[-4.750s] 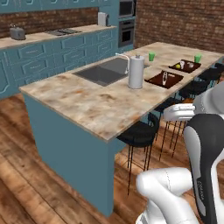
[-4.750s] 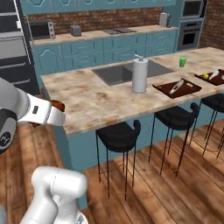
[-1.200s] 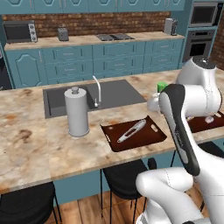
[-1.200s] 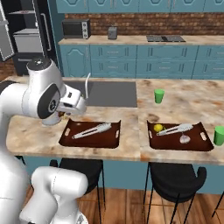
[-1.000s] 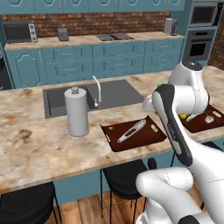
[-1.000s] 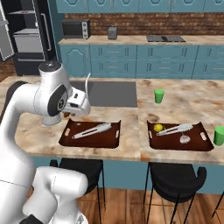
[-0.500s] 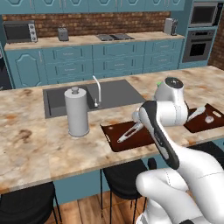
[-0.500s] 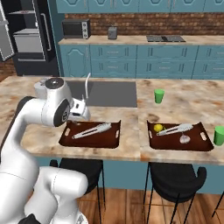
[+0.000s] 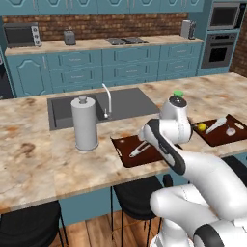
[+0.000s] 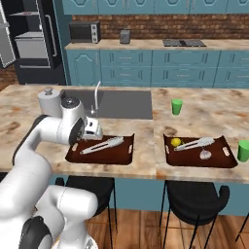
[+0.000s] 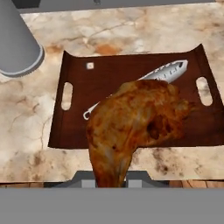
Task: Gather the lemon and garlic from the fridge and place them on a tray on the dining counter. Then gather the chicken drumstick and steak from the fridge and place them on the other tray.
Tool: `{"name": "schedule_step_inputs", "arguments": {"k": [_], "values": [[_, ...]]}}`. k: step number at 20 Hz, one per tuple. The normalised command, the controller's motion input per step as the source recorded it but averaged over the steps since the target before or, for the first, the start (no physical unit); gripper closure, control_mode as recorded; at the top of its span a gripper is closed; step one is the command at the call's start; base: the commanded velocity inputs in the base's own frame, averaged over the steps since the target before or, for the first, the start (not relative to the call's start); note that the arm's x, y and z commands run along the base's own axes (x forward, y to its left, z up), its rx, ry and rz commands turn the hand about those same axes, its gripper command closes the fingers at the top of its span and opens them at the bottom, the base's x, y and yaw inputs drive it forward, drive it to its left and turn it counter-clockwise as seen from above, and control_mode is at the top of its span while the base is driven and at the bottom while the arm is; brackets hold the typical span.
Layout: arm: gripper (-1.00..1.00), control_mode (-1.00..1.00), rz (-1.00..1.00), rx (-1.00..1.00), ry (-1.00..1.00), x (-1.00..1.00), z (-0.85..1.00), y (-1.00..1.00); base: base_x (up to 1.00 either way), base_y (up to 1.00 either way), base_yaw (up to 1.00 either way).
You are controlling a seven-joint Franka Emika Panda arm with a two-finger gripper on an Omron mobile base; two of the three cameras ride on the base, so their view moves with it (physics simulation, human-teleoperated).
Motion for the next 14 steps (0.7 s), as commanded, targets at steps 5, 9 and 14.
{"name": "schedule_step_inputs", "arguments": {"k": [5,9,14], "values": [[1.00,-1.00,0.04,0.00,0.06,0.33,-0.47,0.15,0.00,0.00,0.00],[1.00,-1.00,0.04,0.00,0.05,0.25,-0.45,0.15,0.00,0.00,0.00],[1.00,-1.00,0.02,0.00,0.06,0.25,-0.43,0.10,0.00,0.00,0.00]]}}
